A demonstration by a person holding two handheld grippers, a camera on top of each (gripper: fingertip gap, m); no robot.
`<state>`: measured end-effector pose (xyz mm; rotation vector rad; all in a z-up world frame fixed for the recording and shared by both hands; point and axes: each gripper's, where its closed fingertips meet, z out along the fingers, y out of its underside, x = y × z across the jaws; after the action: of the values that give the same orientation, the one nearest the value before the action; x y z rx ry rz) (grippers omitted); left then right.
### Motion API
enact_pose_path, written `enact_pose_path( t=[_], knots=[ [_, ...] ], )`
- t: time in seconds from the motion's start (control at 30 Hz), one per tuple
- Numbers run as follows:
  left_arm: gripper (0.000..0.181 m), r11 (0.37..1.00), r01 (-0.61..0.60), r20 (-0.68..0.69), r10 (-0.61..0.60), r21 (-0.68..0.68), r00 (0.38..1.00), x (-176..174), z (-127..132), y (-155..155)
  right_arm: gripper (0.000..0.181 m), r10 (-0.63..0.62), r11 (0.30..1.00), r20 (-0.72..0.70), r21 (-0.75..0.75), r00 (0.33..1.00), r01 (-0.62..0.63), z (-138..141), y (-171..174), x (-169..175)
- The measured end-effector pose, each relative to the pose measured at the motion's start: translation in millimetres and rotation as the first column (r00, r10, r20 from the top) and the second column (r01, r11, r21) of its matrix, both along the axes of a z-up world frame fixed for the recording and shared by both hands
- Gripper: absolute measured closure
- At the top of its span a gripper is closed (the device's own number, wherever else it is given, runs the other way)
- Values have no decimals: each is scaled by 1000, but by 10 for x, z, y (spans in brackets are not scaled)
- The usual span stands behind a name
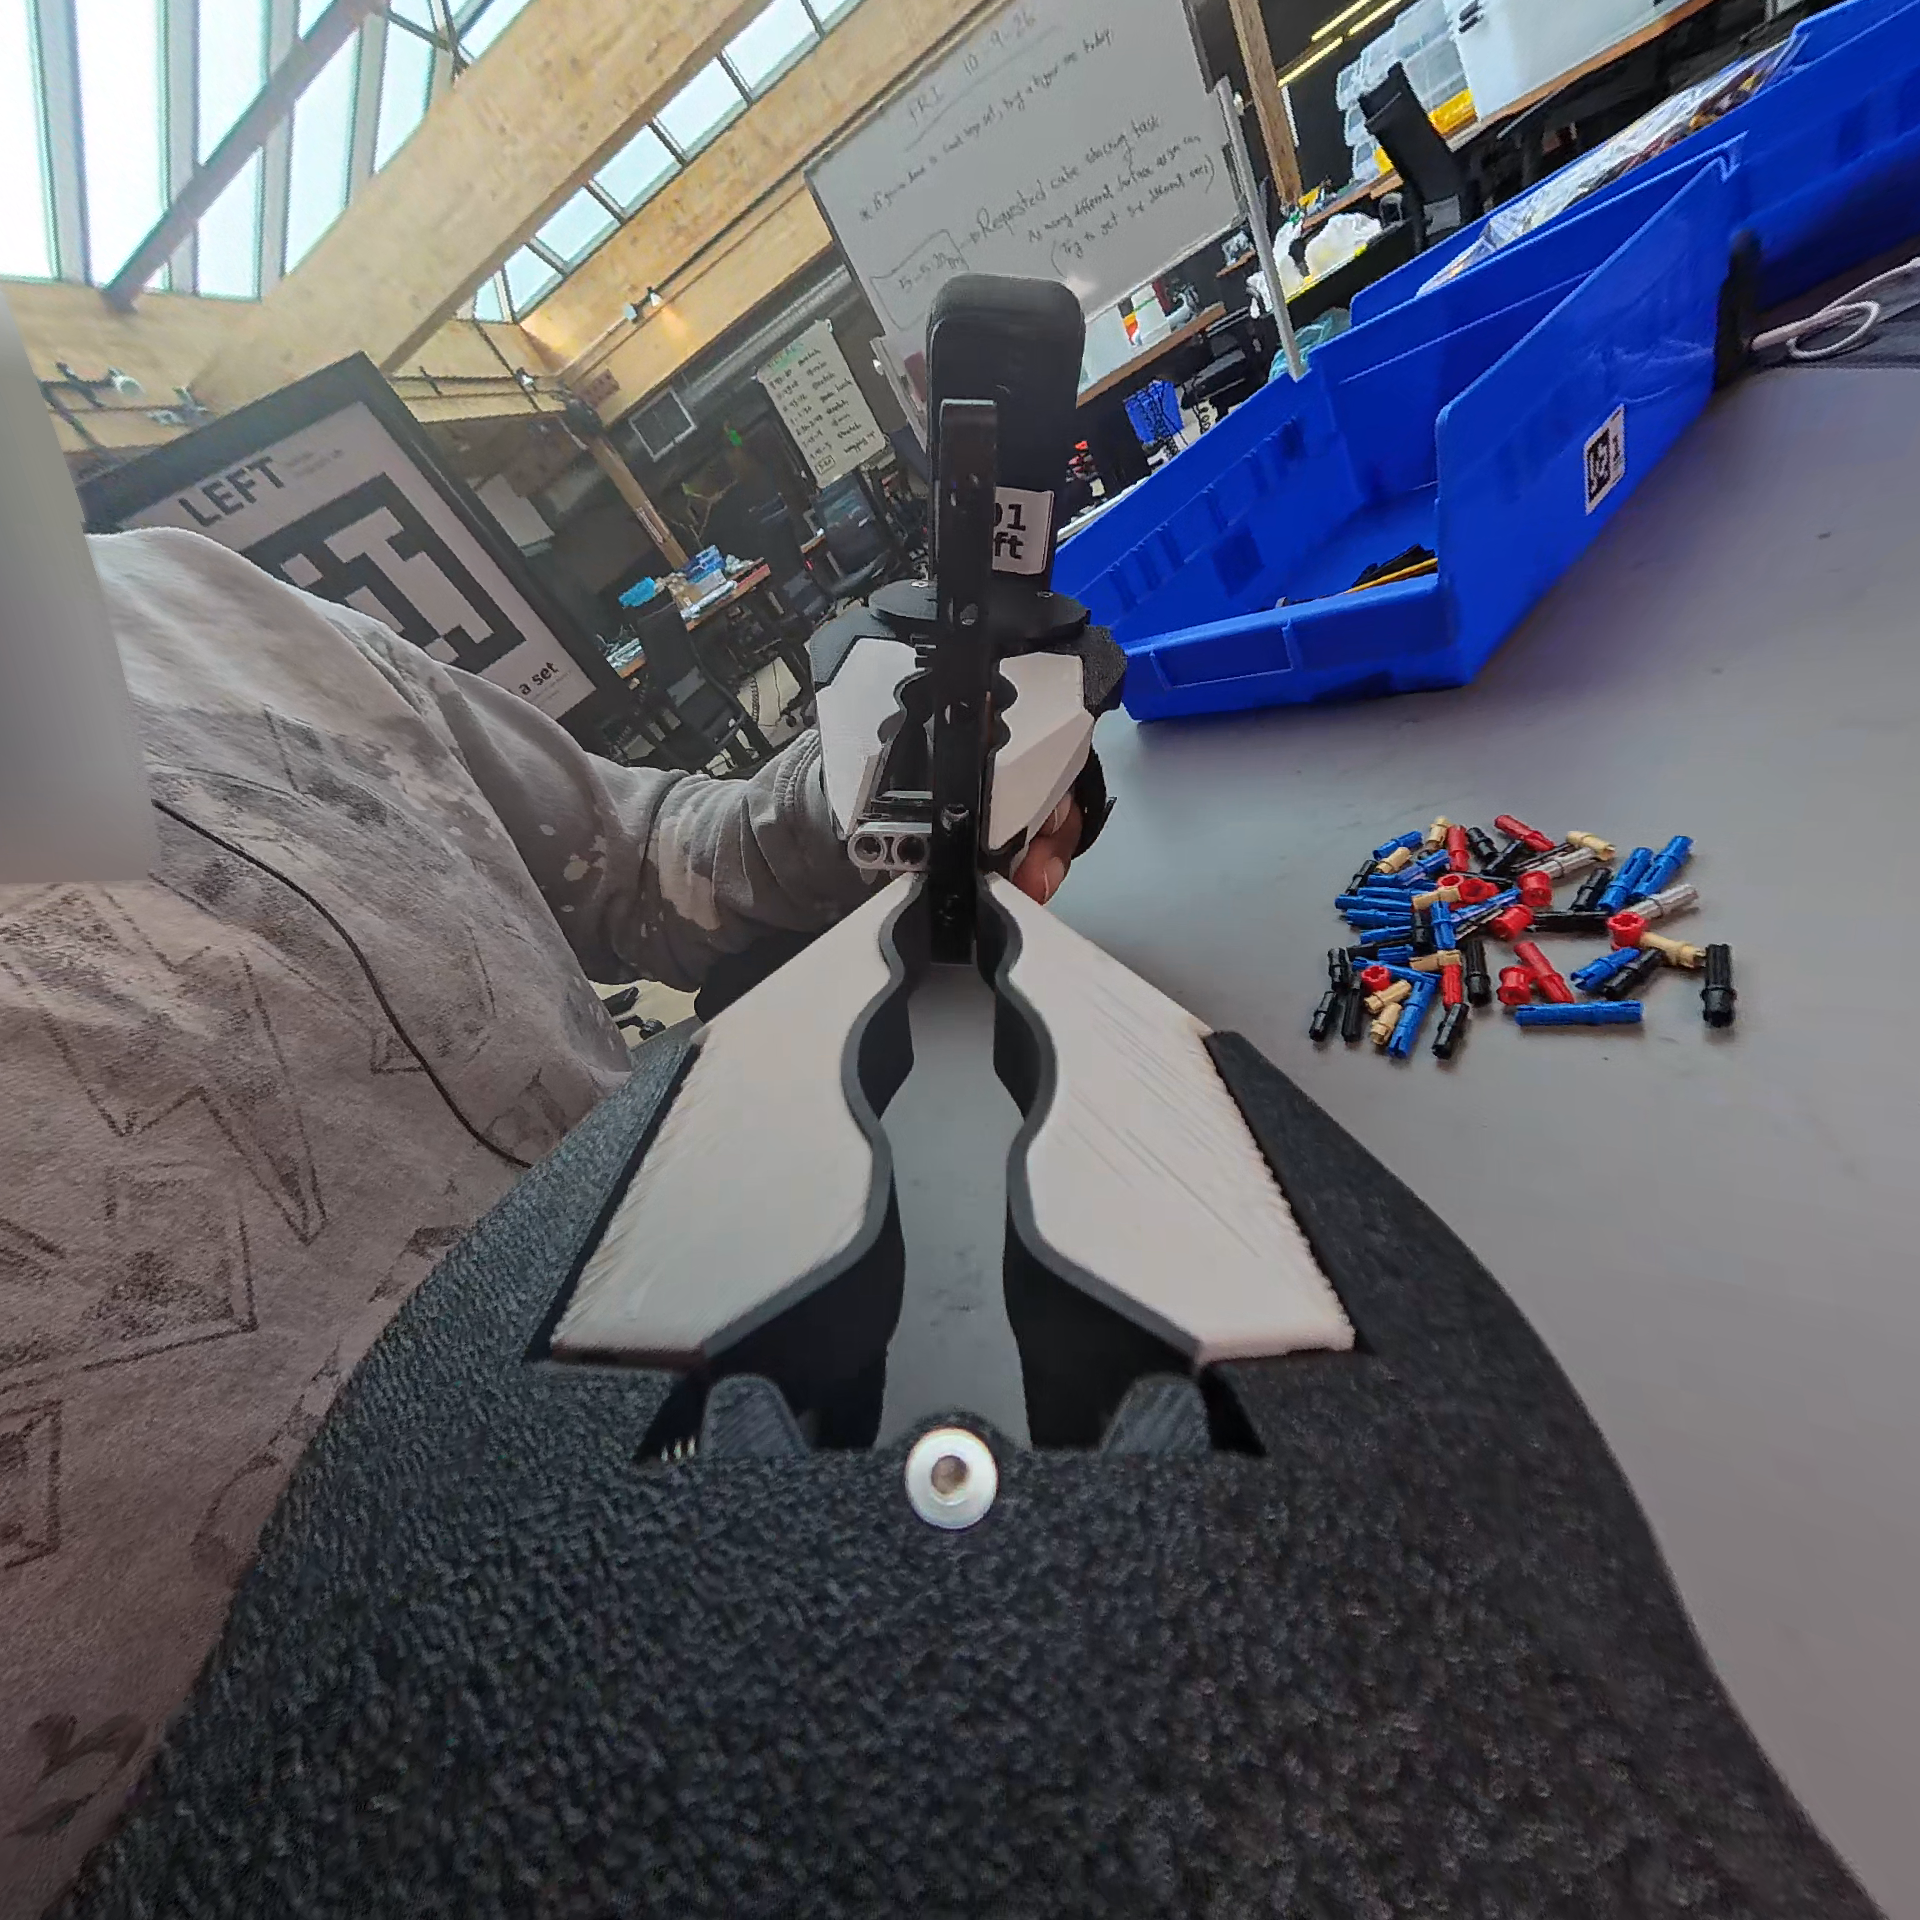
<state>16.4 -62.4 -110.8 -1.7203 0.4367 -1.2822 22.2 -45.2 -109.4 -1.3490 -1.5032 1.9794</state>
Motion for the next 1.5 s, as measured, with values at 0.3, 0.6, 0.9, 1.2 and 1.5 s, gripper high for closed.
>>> enact_pose_path(
  t=[0.3,0.6,0.9,1.2,1.5],
  knots=[
    [158,999,-25,-24,26,26,999,-53,26,2,172,-27,995,-23,92,999,29,-38,21,14],
    [158,1000,13,-53,-12,16,999,62,-48,-31,154,-18,982,-52,186,998,28,-31,-210,-63],
    [167,998,-23,-62,27,62,998,-32,42,-23,154,21,981,-47,195,999,-11,-14,-175,34],
    [178,994,-55,-137,68,97,988,-35,-9,4,154,13,978,-53,208,999,-2,0,-187,27],
    [178,980,-161,76,153,115,985,-198,243,103,138,-101,990,-105,91,989,111,118,-42,-87]
  ],
)
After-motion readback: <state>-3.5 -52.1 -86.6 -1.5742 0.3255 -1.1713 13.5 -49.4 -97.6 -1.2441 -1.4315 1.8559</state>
